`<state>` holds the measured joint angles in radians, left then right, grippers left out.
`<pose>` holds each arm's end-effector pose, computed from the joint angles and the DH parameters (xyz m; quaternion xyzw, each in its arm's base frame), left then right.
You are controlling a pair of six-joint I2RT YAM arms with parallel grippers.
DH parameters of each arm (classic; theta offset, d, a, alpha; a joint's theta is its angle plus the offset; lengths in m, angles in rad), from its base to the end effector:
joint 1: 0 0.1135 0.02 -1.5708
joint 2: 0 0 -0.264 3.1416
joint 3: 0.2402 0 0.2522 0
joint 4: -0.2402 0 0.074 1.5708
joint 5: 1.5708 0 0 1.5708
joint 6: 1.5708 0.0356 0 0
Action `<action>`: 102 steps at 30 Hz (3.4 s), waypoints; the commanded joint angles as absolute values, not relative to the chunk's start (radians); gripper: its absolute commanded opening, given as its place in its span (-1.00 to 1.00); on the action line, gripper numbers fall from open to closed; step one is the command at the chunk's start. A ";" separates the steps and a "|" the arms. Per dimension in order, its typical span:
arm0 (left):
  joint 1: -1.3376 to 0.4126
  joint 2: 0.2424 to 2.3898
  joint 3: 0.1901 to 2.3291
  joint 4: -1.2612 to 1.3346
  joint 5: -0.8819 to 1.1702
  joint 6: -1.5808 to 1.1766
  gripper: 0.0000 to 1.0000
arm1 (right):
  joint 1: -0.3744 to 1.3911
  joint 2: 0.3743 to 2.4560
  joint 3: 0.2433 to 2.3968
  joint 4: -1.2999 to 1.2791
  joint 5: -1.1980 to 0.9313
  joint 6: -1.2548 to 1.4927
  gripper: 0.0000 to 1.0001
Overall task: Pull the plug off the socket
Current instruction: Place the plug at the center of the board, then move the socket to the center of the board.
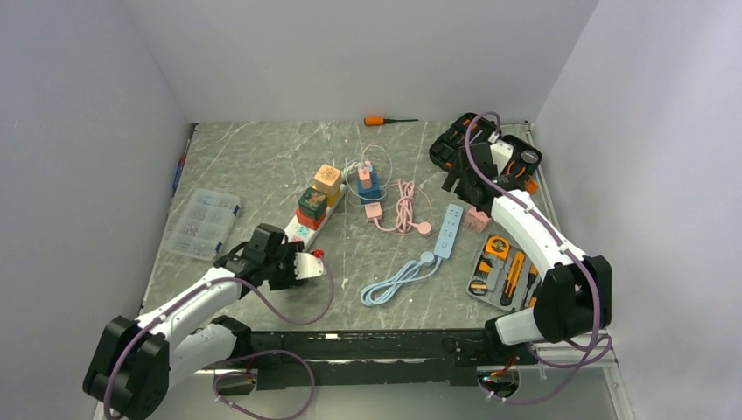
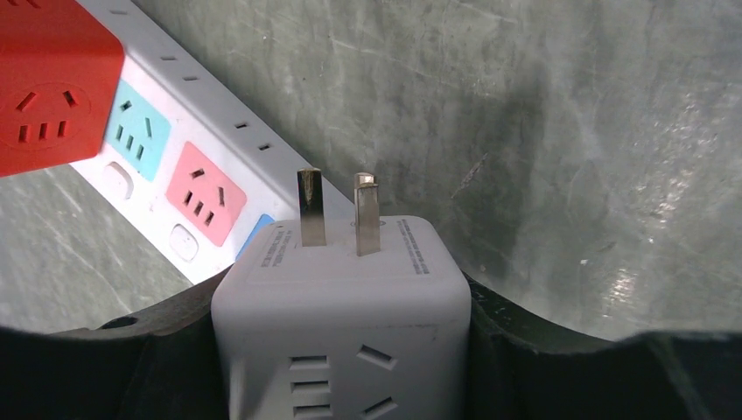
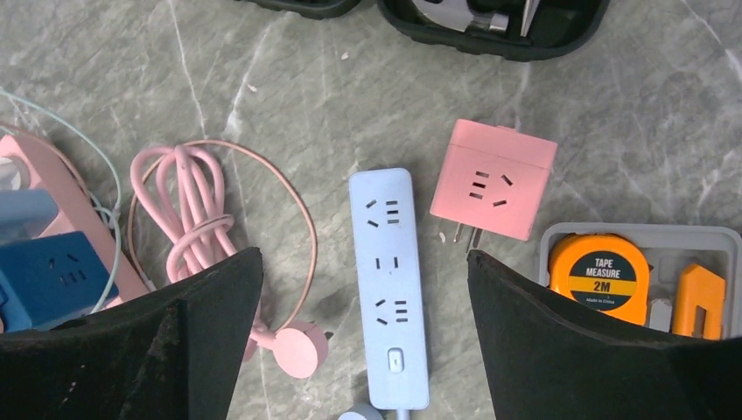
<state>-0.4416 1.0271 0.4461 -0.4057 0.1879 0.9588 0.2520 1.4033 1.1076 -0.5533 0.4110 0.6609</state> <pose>0.1610 -0.0835 0.1642 0.6350 0.7117 -0.0136 0.3001 0.2924 0.0606 0.2798 0.2565 0.8822 -0.0190 0.3944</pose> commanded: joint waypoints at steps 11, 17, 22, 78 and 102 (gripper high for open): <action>-0.431 0.801 0.331 -0.695 0.113 1.053 -0.51 | 0.298 1.339 1.092 -0.556 0.421 0.643 0.77; -0.430 0.715 0.343 -0.851 0.155 1.176 -0.23 | 0.335 1.370 1.075 -0.551 0.409 0.656 0.78; -0.429 0.751 0.396 -0.909 0.190 1.222 0.98 | 0.363 1.385 1.088 -0.546 0.402 0.657 0.79; -0.217 1.243 1.049 -0.557 0.207 0.440 0.99 | 0.738 1.893 1.047 0.244 0.282 0.288 0.57; -0.418 1.062 1.005 -0.648 0.387 0.834 0.99 | 0.748 1.445 0.746 0.211 0.116 0.373 -0.37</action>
<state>-0.3214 1.0687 1.0298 -0.6174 0.3687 0.7525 0.7368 1.5364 0.7444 0.1490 0.2173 0.3523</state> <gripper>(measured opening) 0.994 0.506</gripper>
